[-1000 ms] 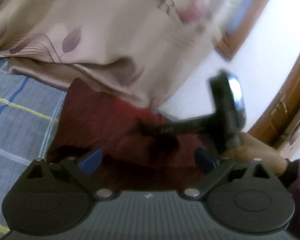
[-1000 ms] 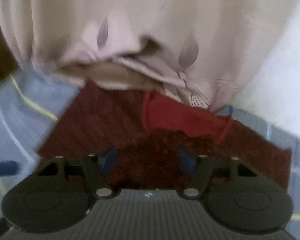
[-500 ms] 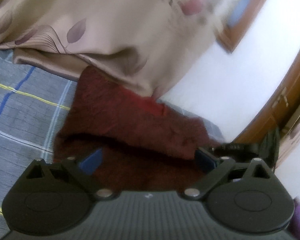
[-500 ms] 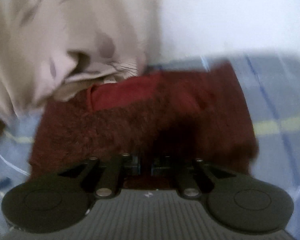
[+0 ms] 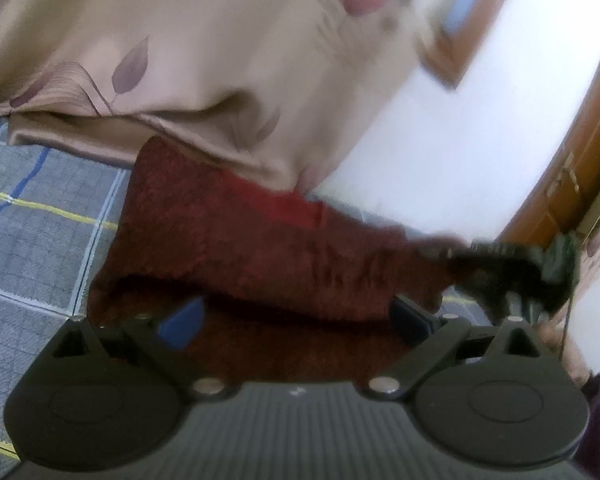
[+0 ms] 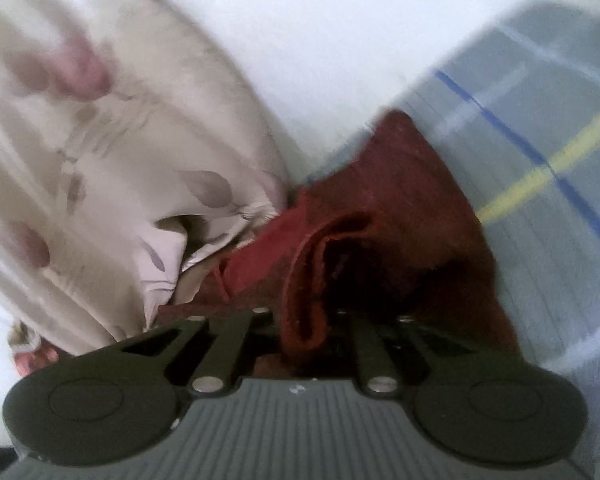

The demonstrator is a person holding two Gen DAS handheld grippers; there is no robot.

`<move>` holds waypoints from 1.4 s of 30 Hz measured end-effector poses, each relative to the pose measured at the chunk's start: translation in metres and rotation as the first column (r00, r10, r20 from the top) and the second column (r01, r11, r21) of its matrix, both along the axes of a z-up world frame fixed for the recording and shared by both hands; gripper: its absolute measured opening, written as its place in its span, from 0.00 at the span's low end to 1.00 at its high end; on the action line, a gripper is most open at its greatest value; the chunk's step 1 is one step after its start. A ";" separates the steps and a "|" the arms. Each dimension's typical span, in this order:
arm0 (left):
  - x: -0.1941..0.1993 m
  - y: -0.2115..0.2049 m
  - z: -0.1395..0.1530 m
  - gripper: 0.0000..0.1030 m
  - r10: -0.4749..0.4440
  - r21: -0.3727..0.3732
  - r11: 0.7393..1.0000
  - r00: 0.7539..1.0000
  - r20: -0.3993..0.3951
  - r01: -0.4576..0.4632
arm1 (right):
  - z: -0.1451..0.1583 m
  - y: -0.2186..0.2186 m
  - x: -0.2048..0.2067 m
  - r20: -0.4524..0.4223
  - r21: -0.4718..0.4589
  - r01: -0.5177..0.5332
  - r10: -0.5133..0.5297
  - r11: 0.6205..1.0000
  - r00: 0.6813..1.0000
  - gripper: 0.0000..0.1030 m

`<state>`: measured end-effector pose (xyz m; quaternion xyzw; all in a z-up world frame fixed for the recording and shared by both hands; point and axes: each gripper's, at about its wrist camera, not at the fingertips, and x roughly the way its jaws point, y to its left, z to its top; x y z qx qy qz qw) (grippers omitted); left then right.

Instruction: Fold small clothes

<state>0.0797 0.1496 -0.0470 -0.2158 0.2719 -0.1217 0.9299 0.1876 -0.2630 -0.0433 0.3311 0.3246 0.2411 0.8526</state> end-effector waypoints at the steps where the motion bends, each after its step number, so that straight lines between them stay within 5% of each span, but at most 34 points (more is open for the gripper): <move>1: -0.002 0.001 0.002 0.97 0.011 -0.007 1.000 1.000 0.017 -0.011 | 0.012 0.007 0.006 0.031 -0.003 -0.034 0.034 0.999 0.999 0.14; 6: 0.002 -0.002 0.006 0.97 0.037 0.023 0.999 0.997 0.067 -0.039 | 0.082 0.013 0.030 0.281 0.028 -0.093 0.081 0.995 0.956 0.13; 9: 0.011 -0.006 -0.004 0.97 0.051 0.076 0.996 0.998 0.046 -0.054 | 0.057 -0.012 0.061 0.201 0.046 -0.002 -0.007 0.999 0.980 0.13; 13: 0.018 -0.004 -0.022 0.97 0.058 0.051 0.997 0.998 -0.013 -0.058 | -0.006 -0.029 0.077 0.026 0.040 0.024 -0.025 0.999 0.999 0.13; 19: 0.021 -0.002 -0.035 0.97 0.064 0.034 0.998 0.996 -0.060 -0.062 | -0.051 -0.043 0.072 -0.057 0.077 0.051 -0.046 0.996 0.997 0.16; 22: 0.020 -0.001 -0.033 0.97 0.061 0.045 0.997 0.997 -0.054 -0.059 | -0.054 -0.051 0.066 -0.058 0.131 0.056 -0.049 0.990 0.997 0.23; 23: 0.019 -0.001 -0.033 0.97 0.063 0.049 0.997 0.997 -0.054 -0.060 | -0.052 -0.052 0.067 -0.056 0.148 0.065 -0.057 0.987 0.997 0.36; 25: 0.018 0.000 -0.033 0.97 0.064 0.050 0.997 0.996 -0.055 -0.061 | -0.050 -0.058 0.063 -0.039 0.163 0.089 -0.083 0.983 0.996 0.47; 27: 0.018 -0.002 -0.034 0.97 0.054 0.058 0.997 0.997 -0.060 -0.050 | -0.050 -0.064 0.064 -0.048 0.140 0.105 -0.100 0.984 0.994 0.47; 28: 0.019 -0.003 -0.034 0.97 0.054 0.069 0.996 0.997 -0.059 -0.050 | -0.053 -0.065 0.065 -0.069 0.120 0.112 -0.104 0.986 0.992 0.39; 29: 0.019 -0.005 -0.036 0.97 0.057 0.084 0.995 0.997 -0.059 -0.052 | -0.056 -0.064 0.068 -0.093 0.091 0.118 -0.109 0.989 0.990 0.19; 30: 0.019 -0.006 -0.037 0.97 0.057 0.097 0.994 0.996 -0.063 -0.051 | -0.058 -0.062 0.070 -0.112 0.050 0.118 -0.111 0.992 0.987 0.14; 37: 0.020 -0.012 -0.052 0.97 0.057 0.158 0.987 0.992 -0.109 -0.039 | -0.057 -0.046 0.072 -0.098 -0.107 0.111 -0.122 0.988 0.988 0.05; 42: -0.004 0.005 -0.024 0.97 0.065 0.115 0.992 0.995 -0.071 -0.056 | -0.031 -0.070 0.032 -0.034 0.047 0.157 -0.156 0.986 0.987 0.37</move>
